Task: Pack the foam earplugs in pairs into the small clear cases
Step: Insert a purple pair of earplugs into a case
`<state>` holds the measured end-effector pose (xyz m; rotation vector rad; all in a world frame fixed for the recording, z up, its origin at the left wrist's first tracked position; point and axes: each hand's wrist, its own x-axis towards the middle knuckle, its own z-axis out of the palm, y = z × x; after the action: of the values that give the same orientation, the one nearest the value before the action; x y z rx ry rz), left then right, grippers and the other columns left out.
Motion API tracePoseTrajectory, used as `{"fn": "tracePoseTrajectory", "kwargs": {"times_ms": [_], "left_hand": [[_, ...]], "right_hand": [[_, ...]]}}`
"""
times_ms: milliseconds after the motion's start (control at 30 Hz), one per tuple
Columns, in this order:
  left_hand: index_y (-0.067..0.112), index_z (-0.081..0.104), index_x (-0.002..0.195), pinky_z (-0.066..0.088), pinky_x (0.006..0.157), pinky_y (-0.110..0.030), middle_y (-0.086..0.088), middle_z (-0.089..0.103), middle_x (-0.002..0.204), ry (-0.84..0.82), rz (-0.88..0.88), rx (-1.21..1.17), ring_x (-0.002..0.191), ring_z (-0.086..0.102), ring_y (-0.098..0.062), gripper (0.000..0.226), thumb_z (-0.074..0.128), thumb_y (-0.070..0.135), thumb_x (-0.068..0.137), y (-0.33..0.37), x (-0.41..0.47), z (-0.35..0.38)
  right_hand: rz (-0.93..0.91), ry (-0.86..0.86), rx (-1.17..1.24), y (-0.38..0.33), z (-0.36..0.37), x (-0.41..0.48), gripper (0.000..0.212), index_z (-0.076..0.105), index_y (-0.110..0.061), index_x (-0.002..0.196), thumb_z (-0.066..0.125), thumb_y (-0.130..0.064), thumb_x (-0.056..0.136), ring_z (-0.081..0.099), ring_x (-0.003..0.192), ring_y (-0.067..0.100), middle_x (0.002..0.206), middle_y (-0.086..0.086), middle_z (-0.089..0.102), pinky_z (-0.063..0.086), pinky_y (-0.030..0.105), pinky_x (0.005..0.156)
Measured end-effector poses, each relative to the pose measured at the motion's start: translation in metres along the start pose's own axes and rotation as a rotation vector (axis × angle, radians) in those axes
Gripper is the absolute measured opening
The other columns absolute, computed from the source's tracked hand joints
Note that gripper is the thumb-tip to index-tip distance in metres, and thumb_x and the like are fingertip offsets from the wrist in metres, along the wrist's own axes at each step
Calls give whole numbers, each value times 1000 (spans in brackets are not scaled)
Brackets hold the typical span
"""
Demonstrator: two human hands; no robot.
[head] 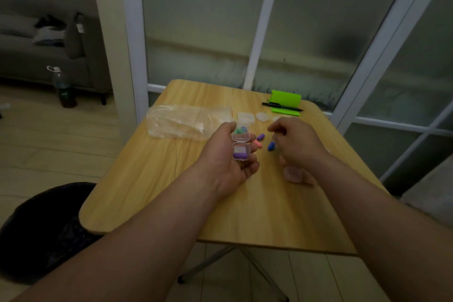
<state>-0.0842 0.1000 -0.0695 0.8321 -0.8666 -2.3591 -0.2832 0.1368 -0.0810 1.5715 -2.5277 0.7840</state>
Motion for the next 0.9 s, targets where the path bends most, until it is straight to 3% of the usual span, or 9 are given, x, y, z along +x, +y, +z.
{"fn": "tracePoseTrajectory", "kwargs": {"times_ms": [67, 133, 233, 367, 600, 700, 800, 900], "left_hand": [[3, 64, 137, 44, 63, -30, -2, 65, 70, -2, 2, -8, 59, 46, -13, 60, 40, 49, 106, 1, 0, 2], [3, 63, 136, 44, 63, -30, -3, 64, 74, -2, 2, -17, 60, 46, -13, 60, 40, 50, 106, 1, 0, 2], [3, 64, 135, 44, 62, -30, -4, 64, 78, -7, -1, -16, 60, 46, -13, 60, 40, 50, 106, 1, 0, 2], [4, 64, 134, 45, 61, -29, -4, 66, 75, 3, 7, -7, 60, 47, -13, 60, 39, 50, 106, 2, -2, 0], [4, 64, 137, 47, 64, -31, -4, 65, 76, 1, 15, 24, 62, 49, -14, 61, 40, 51, 106, 0, -3, -1], [6, 67, 128, 48, 66, -31, -3, 63, 77, -18, 0, 25, 64, 49, -15, 57, 40, 51, 106, -1, -4, 1], [14, 63, 119, 47, 67, -31, -3, 58, 78, -62, -17, 19, 64, 46, -15, 47, 38, 51, 106, -2, -8, 3], [10, 63, 133, 49, 71, -33, -7, 64, 92, -67, -13, 14, 73, 53, -16, 54, 38, 49, 107, -3, -10, 3]], "right_hand": [[-19, -53, -55, -2, 1, 17, 31, 73, -26, 123, 64, -9, 98, 65, 103, 8, 125, -4, 69, 53, 27, 84], [-27, -153, -75, -7, 2, 28, 33, 72, -23, 127, 66, -8, 99, 62, 86, -3, 124, -6, 63, 48, 15, 69], [-52, -252, -153, -12, 7, 39, 22, 77, -26, 119, 73, -19, 98, 67, 92, 10, 118, -3, 72, 54, 28, 78], [-24, -272, -152, -15, 9, 39, 6, 75, -30, 97, 75, -24, 97, 67, 88, 13, 98, -5, 74, 59, 37, 84], [1, 2, 60, -14, -9, 16, 10, 75, -21, 107, 74, -25, 98, 65, 98, 14, 103, -6, 72, 50, 32, 81], [-32, 96, 205, -31, -26, -13, 10, 74, -21, 106, 75, -26, 98, 65, 93, 7, 96, -14, 69, 49, 21, 76], [-90, 120, 304, -51, -36, -46, 2, 75, -24, 99, 75, -25, 97, 66, 88, 1, 90, -14, 71, 52, 23, 75], [-154, 86, 254, -62, -33, -68, 3, 76, -29, 98, 75, -27, 96, 62, 88, 3, 94, -12, 68, 50, 24, 75]]}}
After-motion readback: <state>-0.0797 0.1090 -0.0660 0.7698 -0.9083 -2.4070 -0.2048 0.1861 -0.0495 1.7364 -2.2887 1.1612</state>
